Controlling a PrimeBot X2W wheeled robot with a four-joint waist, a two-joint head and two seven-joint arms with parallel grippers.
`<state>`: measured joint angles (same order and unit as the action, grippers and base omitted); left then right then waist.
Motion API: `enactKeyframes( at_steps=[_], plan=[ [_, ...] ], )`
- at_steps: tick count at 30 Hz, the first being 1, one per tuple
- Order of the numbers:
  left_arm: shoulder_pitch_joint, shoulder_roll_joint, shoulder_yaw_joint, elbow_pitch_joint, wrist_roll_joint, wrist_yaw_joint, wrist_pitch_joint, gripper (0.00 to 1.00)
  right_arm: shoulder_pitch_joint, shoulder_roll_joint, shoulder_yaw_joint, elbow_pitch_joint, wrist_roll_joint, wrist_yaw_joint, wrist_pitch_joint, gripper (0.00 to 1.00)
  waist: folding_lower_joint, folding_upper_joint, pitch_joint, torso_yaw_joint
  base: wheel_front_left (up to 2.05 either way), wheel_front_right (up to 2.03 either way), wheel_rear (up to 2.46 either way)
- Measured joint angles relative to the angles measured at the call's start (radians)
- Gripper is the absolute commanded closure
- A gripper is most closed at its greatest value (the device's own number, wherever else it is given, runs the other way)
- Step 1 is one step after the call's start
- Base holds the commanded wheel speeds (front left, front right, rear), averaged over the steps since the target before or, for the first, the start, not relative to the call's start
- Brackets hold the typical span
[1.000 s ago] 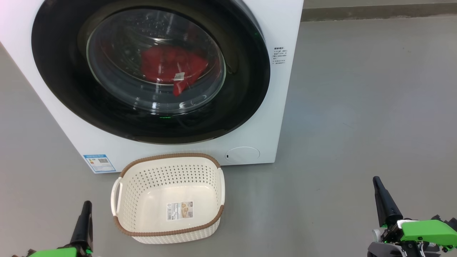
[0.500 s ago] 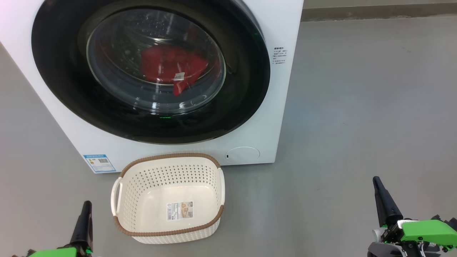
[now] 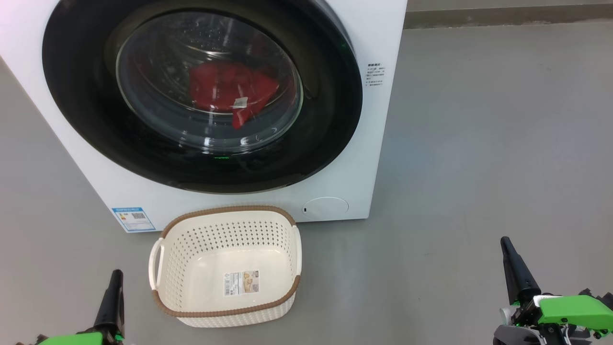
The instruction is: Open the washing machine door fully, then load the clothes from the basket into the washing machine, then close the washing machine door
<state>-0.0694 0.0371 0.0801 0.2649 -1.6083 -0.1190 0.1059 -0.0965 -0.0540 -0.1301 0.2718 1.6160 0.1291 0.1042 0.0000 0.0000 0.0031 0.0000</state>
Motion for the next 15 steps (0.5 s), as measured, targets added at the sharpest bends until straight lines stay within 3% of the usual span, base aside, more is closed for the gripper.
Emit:
enactKeyframes(
  at_steps=[15],
  plan=[
    [0.000,0.000,0.001,0.000,0.000,0.000,0.000,1.00,0.000,0.002,-0.001,0.000,-0.002,0.000,0.000,1.00,0.0000,0.0000,0.000,0.000,0.00,0.00,0.00]
  ],
)
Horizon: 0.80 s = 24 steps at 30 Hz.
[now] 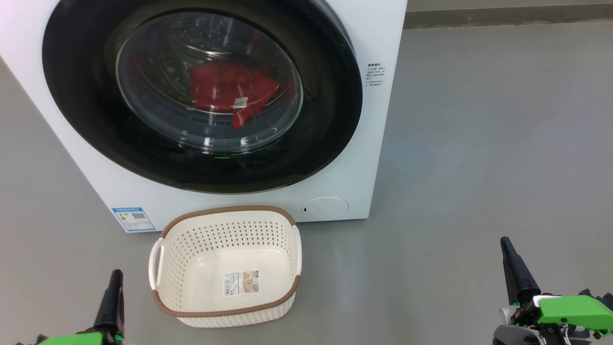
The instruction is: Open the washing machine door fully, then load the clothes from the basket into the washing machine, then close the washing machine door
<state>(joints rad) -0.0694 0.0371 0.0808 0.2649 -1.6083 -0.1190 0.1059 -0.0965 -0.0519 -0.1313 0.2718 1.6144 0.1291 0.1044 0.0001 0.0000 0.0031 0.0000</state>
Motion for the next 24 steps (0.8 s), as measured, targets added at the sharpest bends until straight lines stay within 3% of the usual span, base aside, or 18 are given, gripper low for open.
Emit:
enactKeyframes(
  at_steps=[24],
  plan=[
    [0.000,0.000,0.001,0.000,0.000,0.000,0.004,1.00,0.000,0.001,-0.003,0.000,0.000,0.000,0.000,1.00,0.0000,0.0000,0.000,0.000,0.00,0.00,0.00]
  ],
)
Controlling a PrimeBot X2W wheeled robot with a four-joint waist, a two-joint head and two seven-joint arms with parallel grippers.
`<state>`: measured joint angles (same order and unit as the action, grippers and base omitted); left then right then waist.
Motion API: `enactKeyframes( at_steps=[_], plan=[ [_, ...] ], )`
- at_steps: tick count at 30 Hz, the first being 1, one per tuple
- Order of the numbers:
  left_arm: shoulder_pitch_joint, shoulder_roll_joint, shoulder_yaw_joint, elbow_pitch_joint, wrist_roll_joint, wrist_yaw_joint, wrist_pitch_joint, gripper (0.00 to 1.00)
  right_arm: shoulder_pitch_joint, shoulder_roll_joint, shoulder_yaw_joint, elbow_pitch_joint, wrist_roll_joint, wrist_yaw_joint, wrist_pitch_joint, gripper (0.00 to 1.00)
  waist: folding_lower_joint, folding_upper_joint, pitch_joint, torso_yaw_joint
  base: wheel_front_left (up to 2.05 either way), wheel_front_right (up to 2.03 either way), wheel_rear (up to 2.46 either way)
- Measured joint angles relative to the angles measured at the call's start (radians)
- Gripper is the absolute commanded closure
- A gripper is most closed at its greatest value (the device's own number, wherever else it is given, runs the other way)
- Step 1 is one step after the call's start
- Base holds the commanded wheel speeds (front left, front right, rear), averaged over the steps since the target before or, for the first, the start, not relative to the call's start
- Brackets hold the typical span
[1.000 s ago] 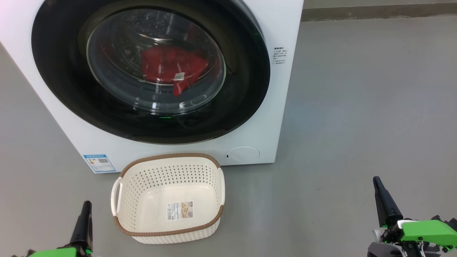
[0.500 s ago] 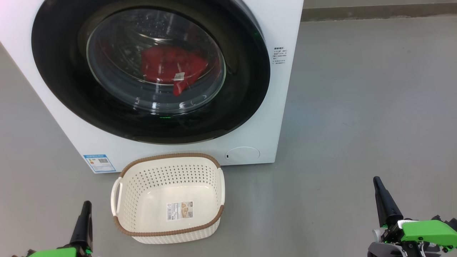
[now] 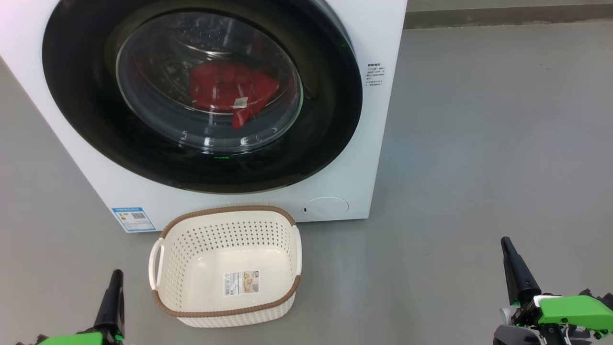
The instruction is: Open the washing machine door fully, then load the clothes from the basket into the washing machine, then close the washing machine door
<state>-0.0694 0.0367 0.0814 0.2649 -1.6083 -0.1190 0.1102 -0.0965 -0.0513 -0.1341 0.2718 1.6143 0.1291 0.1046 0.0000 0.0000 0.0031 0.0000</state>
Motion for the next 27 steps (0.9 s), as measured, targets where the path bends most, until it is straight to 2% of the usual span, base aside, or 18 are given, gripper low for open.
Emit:
enactKeyframes(
  at_steps=[27],
  plan=[
    [0.000,-0.002,0.000,0.000,0.000,0.000,0.000,1.00,0.000,0.001,-0.001,0.000,0.000,0.000,0.001,1.00,0.0000,0.0001,0.000,0.000,0.00,0.00,0.00]
  ],
)
